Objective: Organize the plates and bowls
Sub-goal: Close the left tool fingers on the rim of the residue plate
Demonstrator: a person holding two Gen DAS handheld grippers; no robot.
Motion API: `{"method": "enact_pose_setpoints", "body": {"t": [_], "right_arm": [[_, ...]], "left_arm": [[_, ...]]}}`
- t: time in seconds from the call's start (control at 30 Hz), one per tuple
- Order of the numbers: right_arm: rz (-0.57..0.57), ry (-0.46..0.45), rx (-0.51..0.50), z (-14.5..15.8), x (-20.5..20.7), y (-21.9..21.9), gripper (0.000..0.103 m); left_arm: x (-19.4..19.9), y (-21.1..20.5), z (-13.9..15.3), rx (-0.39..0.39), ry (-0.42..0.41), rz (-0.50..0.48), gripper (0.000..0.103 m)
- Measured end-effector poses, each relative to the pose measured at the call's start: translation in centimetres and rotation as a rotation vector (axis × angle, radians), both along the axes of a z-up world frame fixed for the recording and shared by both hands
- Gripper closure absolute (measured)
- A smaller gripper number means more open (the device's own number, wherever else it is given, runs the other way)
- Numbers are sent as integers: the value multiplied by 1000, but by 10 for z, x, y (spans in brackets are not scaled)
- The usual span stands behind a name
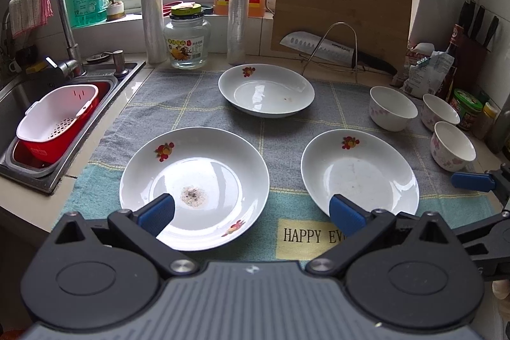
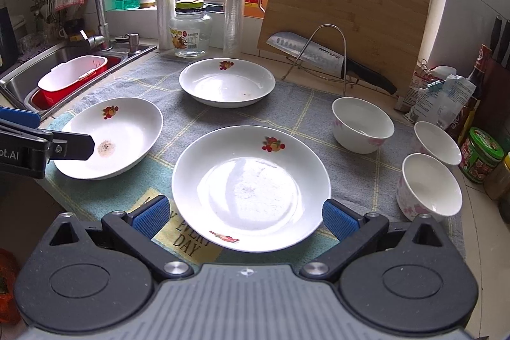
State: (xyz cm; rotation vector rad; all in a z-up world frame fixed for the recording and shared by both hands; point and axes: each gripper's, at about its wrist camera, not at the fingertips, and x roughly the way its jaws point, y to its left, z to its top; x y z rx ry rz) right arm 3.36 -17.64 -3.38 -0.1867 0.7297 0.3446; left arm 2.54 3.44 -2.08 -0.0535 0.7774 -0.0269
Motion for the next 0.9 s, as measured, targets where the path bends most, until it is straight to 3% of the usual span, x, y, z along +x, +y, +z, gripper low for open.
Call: {"method": "enact_pose_setpoints", "body": {"t": [0.5, 0.9], "right_arm": [[141, 102, 28, -36, 4, 99, 0], [163, 158, 24, -82, 29, 151, 0]], "left_arm": [[42, 82, -19, 20, 74, -35, 1], [58, 125, -27, 36, 90, -47, 1]]}}
